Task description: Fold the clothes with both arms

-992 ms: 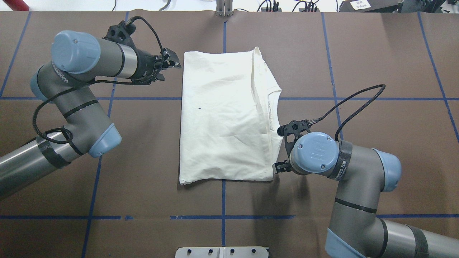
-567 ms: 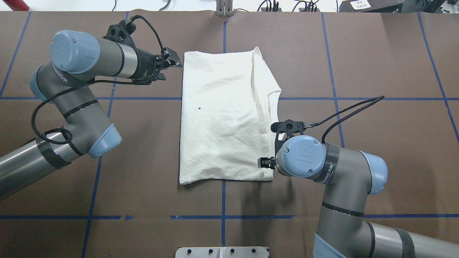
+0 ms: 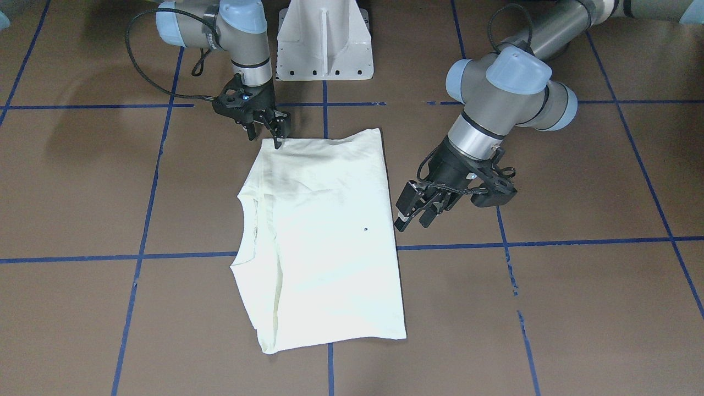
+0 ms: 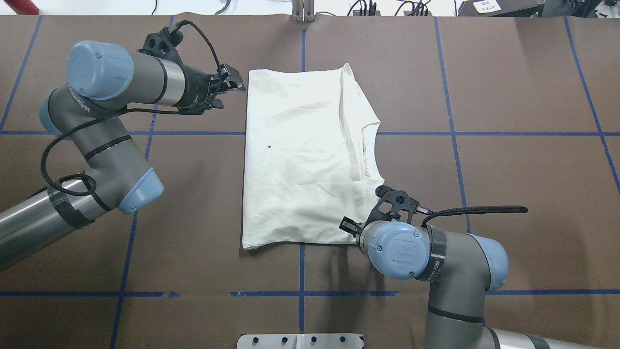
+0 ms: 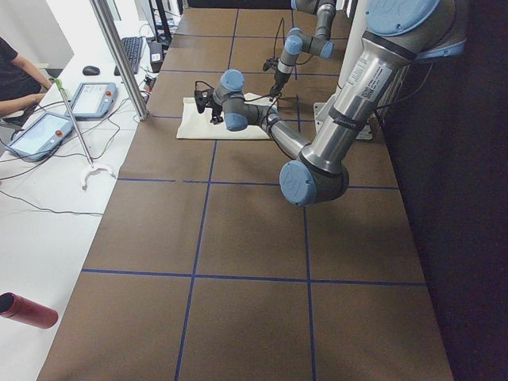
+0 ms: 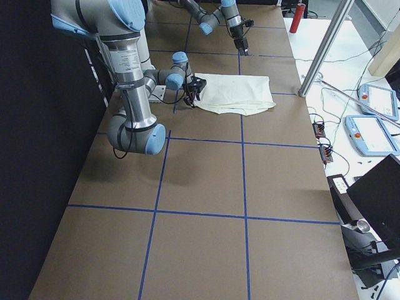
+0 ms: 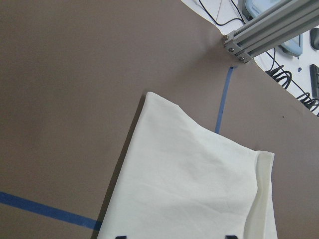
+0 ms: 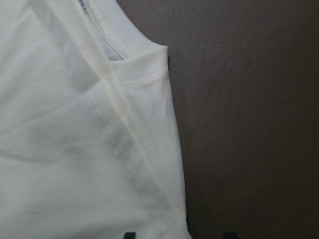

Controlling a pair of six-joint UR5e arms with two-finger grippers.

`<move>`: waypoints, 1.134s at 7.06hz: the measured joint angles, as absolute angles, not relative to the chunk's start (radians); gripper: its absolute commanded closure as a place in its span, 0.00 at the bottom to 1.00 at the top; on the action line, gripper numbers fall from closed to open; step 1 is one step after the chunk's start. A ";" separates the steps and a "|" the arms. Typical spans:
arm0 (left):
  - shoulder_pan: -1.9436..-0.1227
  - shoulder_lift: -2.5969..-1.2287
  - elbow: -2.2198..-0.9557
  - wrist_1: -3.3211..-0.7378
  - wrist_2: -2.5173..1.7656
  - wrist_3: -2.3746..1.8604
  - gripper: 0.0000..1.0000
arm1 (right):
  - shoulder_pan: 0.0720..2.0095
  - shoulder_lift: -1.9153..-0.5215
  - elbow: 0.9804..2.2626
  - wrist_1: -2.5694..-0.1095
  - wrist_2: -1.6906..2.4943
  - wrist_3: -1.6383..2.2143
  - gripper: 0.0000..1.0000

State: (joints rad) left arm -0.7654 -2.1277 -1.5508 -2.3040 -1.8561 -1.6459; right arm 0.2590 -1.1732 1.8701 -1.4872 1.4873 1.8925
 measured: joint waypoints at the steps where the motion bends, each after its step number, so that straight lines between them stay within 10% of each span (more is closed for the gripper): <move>1: -0.765 -2.128 -1.551 -2.304 -1.856 -1.646 0.28 | 0.255 -1.173 1.866 -1.485 1.486 1.930 0.55; 4: -0.765 -2.128 -1.551 -2.304 -1.856 -1.646 0.28 | 0.254 -1.170 1.849 -1.483 1.485 1.954 0.56; 5: -0.765 -2.128 -1.551 -2.304 -1.856 -1.648 0.28 | 0.256 -1.169 1.846 -1.483 1.485 1.954 1.00; 8: -0.765 -2.128 -1.551 -2.304 -1.856 -1.665 0.28 | 0.259 -1.168 1.845 -1.483 1.485 1.948 1.00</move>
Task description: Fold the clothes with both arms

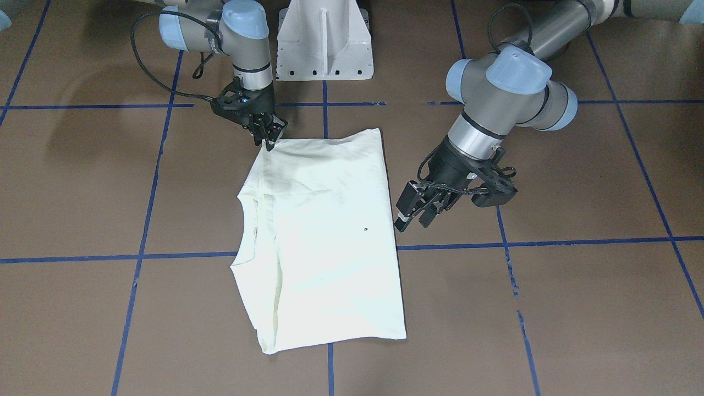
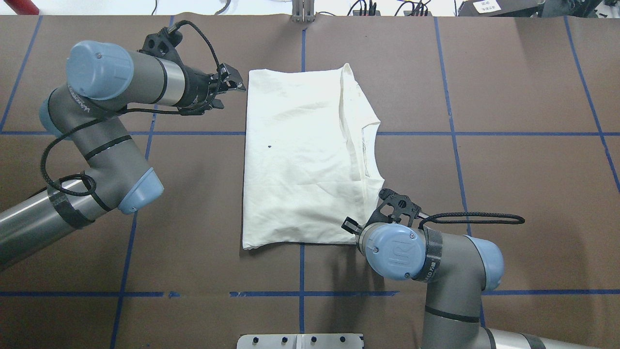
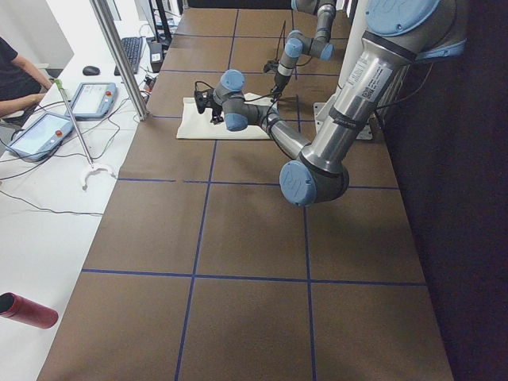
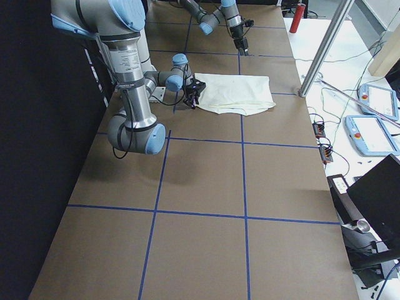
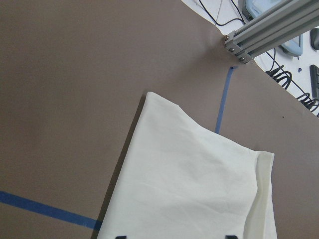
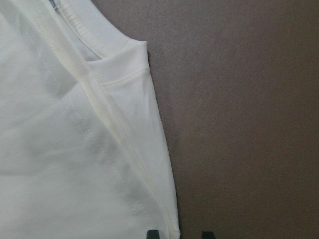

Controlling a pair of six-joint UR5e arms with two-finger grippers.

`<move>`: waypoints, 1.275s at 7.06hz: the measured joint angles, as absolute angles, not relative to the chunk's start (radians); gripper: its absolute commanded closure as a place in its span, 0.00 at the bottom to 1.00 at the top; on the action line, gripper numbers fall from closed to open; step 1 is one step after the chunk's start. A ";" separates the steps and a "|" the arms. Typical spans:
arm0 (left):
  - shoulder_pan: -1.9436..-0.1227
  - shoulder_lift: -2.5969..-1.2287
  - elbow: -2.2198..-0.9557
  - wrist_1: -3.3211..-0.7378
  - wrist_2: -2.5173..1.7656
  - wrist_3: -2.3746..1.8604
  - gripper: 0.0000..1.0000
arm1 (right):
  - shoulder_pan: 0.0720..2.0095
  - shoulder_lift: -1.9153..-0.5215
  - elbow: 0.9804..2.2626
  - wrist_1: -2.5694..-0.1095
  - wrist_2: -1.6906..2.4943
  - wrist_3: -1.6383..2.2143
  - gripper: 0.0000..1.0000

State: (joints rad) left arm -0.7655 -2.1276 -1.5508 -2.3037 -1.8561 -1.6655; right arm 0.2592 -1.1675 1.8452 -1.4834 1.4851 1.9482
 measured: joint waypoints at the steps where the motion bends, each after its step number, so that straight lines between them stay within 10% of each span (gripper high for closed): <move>1: -0.765 -2.128 -1.551 -2.303 -1.856 -1.669 0.28 | 0.259 -1.165 1.850 -1.483 1.486 1.946 1.00; 9: -0.688 -2.073 -1.638 -2.295 -1.825 -1.792 0.28 | 0.275 -1.176 1.945 -1.487 1.499 1.926 1.00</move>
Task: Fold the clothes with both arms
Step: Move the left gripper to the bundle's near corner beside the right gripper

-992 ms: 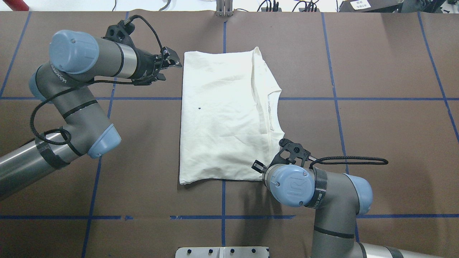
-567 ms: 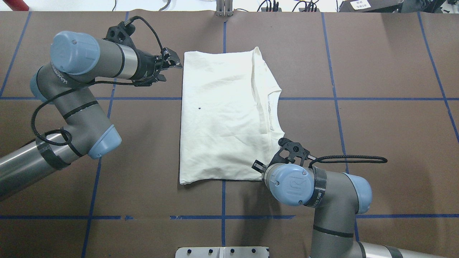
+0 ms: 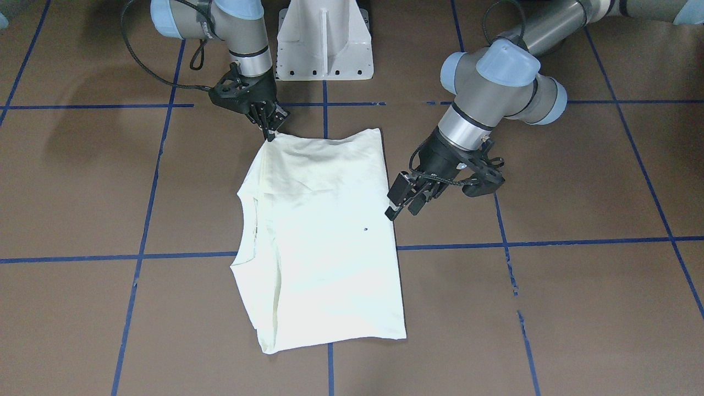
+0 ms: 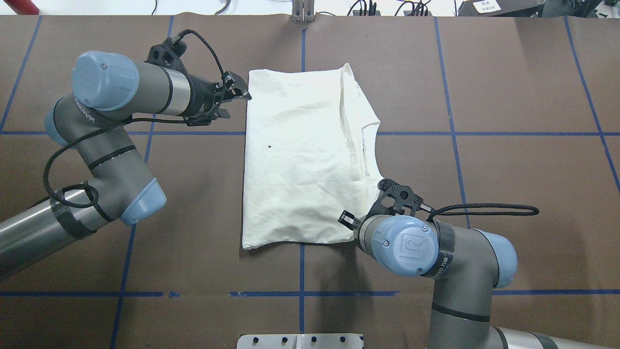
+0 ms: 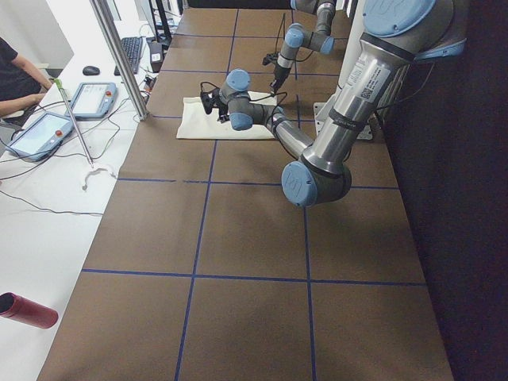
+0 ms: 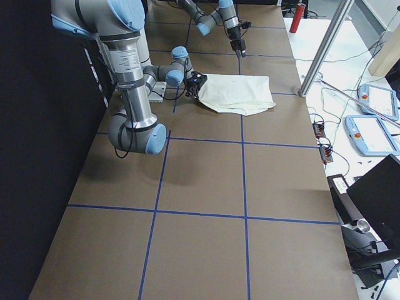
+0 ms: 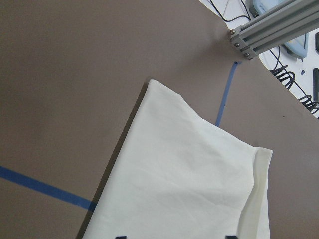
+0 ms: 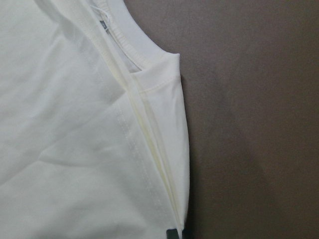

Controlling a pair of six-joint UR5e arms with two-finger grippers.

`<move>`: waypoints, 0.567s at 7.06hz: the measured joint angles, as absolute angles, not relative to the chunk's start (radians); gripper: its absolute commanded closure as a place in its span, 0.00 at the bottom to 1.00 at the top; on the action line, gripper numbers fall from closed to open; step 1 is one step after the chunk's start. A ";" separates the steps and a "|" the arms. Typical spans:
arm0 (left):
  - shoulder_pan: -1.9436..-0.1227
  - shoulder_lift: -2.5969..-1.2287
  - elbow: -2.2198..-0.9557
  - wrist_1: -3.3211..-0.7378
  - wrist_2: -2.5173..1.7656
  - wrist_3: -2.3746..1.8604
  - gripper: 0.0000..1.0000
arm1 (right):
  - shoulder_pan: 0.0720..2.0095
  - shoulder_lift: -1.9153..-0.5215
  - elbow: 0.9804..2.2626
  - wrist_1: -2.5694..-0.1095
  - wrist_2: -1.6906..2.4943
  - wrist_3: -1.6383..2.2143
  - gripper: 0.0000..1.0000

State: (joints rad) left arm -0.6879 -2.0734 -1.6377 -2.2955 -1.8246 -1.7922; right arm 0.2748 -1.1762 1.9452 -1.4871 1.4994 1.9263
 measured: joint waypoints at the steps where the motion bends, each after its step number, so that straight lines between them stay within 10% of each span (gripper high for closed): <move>1: -0.610 -2.007 -1.723 -2.271 -1.758 -1.842 0.27 | 0.268 -1.192 1.975 -1.489 1.500 1.927 1.00; 4: -0.339 -1.915 -1.848 -2.116 -1.552 -1.998 0.28 | 0.254 -1.224 2.016 -1.491 1.503 1.927 1.00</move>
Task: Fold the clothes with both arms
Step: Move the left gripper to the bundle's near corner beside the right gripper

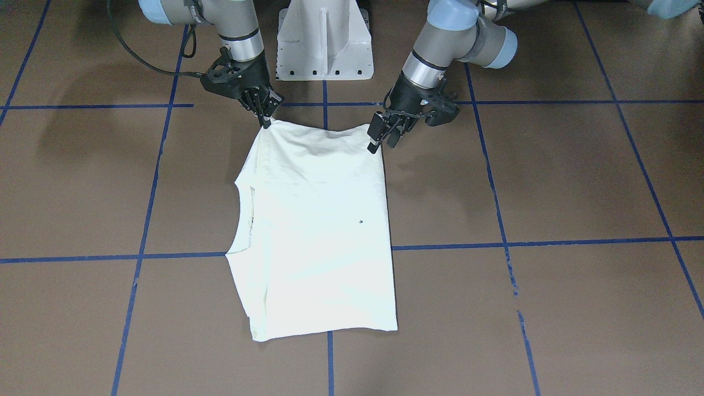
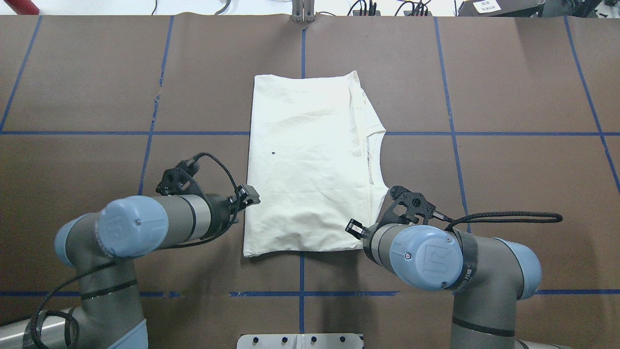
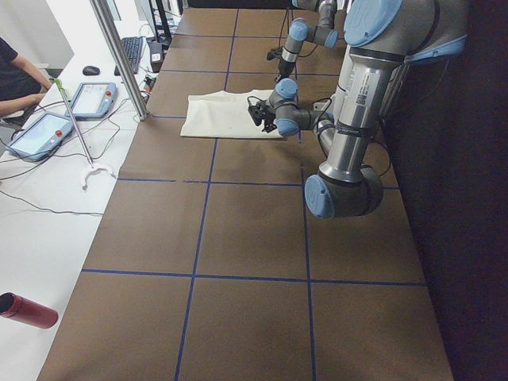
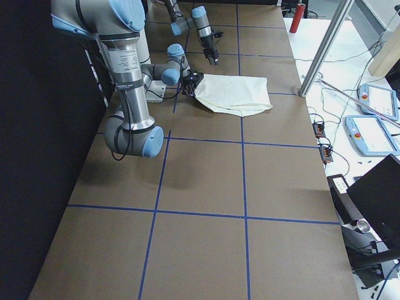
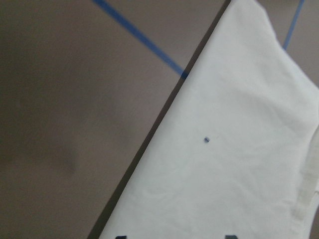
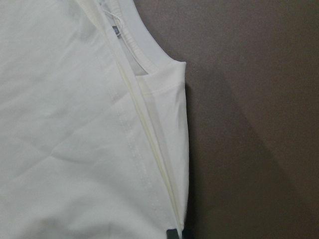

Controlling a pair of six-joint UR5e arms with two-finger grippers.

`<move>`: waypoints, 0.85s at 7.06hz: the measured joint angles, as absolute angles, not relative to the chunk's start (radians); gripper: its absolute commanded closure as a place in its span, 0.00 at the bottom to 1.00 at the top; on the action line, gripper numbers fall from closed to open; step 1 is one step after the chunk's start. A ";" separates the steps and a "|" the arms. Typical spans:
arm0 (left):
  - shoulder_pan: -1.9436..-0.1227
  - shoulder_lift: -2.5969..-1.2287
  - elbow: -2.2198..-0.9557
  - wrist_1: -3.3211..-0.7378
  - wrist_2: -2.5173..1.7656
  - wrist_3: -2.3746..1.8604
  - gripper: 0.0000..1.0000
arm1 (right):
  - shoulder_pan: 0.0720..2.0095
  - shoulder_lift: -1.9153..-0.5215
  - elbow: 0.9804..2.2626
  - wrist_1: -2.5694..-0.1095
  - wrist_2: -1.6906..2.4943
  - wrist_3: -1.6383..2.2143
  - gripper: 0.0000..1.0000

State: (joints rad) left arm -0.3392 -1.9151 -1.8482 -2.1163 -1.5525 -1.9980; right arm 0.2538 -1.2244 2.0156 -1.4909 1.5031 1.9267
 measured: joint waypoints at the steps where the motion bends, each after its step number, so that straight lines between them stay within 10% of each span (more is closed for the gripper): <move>1: -0.291 -1.912 -1.850 -2.079 -1.522 -2.017 0.29 | 0.253 -1.226 2.017 -1.491 1.504 1.927 1.00; 2: -0.260 -1.911 -1.847 -2.057 -1.509 -2.023 0.35 | 0.251 -1.226 2.017 -1.491 1.504 1.927 1.00; 4: -0.228 -1.910 -1.843 -2.046 -1.504 -2.027 1.00 | 0.250 -1.226 2.017 -1.491 1.503 1.927 1.00; 6: -0.220 -1.911 -1.843 -2.045 -1.504 -2.031 1.00 | 0.250 -1.226 2.016 -1.491 1.504 1.927 1.00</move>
State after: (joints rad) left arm -0.2203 -1.9108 -1.8433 -2.0449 -1.5036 -2.0313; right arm 0.2501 -1.2259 2.0158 -1.4910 1.5044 1.9267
